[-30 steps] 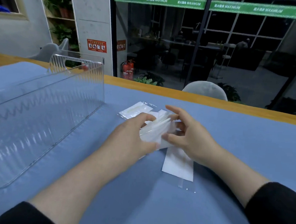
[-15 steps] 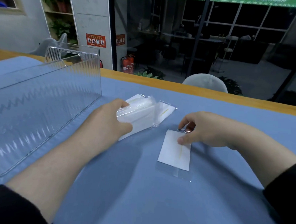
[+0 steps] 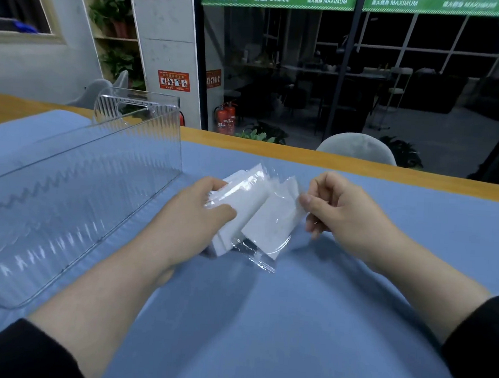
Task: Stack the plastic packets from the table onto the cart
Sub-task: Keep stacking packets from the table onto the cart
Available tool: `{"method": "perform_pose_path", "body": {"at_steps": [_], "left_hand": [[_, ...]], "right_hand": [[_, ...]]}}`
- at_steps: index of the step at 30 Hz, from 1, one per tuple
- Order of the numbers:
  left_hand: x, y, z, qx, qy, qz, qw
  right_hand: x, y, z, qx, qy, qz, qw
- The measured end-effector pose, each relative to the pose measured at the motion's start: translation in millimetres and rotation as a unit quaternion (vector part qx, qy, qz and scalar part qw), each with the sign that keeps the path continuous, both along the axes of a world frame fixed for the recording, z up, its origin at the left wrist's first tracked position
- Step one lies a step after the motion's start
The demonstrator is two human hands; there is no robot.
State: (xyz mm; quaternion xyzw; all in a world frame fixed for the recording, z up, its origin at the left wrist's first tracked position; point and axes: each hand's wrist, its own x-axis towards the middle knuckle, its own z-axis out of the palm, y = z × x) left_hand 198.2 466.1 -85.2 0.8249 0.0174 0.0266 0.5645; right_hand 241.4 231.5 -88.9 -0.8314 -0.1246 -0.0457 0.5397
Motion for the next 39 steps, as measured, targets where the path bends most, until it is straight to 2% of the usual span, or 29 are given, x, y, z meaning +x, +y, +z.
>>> {"method": "perform_pose_path", "body": {"at_steps": [3,8,10,15,17,20,23,27,31,37,39], "left_hand": [[-2,-4,0,-0.006,0.024,-0.014,1.0],[-7,-15,2,0.1,-0.023,-0.037,0.994],[-5,-15,1,0.163,-0.039,-0.033,0.985],[2,4,7,0.162,-0.112,0.054,0.979],[5,18,11,0.177,-0.122,0.098,0.972],[10,26,4,0.236,-0.082,0.111,0.962],[12,22,-6,0.246,-0.052,0.083,0.964],[17,30,-1,0.202,-0.097,0.165,0.961],[17,34,3,0.175,-0.141,0.221,0.949],[17,35,3,0.165,-0.141,0.221,0.951],[17,35,4,0.164,-0.14,0.216,0.952]], "right_hand": [[-1,6,-12,0.027,0.042,-0.002,0.999],[-2,14,-17,0.12,0.065,0.002,0.991],[-2,14,-19,0.114,0.069,0.005,0.991],[4,-1,-15,-0.021,-0.02,-0.097,0.995],[10,-8,-15,-0.089,-0.041,-0.103,0.99],[15,-2,-16,-0.201,-0.024,-0.055,0.978],[19,16,-8,-0.296,-0.015,0.005,0.955],[36,36,6,-0.373,-0.033,0.062,0.925],[55,50,22,-0.466,-0.012,0.146,0.873],[67,68,31,-0.519,0.011,0.145,0.842],[71,70,30,-0.512,0.026,0.138,0.848]]}}
